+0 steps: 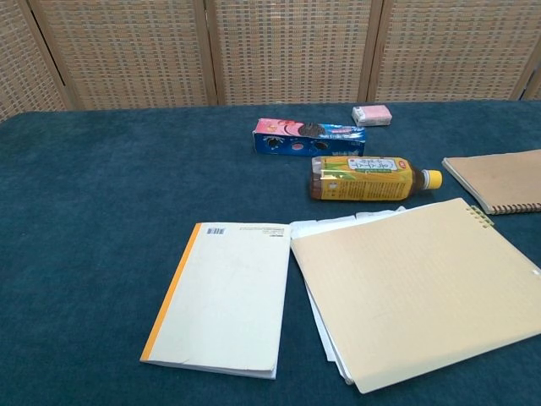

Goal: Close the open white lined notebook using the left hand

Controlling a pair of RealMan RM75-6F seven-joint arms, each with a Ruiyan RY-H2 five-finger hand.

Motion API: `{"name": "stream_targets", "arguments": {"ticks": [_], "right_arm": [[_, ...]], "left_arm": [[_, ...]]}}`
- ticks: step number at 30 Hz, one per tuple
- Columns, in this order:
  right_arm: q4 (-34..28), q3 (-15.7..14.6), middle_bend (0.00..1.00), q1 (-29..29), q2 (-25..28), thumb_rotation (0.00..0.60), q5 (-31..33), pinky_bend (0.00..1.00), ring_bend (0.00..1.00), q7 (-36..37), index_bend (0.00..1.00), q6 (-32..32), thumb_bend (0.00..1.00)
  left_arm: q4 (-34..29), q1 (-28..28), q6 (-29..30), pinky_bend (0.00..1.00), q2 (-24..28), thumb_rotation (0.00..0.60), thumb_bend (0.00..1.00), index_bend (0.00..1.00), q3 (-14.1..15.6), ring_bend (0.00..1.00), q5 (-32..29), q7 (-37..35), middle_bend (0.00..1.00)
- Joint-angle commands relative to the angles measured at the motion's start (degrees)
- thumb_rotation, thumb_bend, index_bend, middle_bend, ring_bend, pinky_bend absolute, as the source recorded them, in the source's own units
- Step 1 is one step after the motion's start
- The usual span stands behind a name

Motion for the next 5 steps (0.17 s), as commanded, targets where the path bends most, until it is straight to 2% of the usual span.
{"name": "stream_targets", "arguments": {"ticks": [1,5], "right_arm": [[0.5,0.2,0.00,0.0,-0.2,0.600,-0.2,0.00,0.00,-2.2,0.03,0.2,0.12],[0.0,-0.3,0.00,0.1,0.1,0.600,-0.8,0.00,0.00,-2.5,0.03,-0.3,0.12]], "left_arm": [[1.0,1.0,0.6,0.00,1.4,0.600,0.22,0.00,0.0,0.00,-1.1,-3.0,0.00],[0.9,1.2,0.9,0.00,1.7,0.600,0.21,0.00,-0.4,0.00,-0.9,-3.7,0.00]]}}
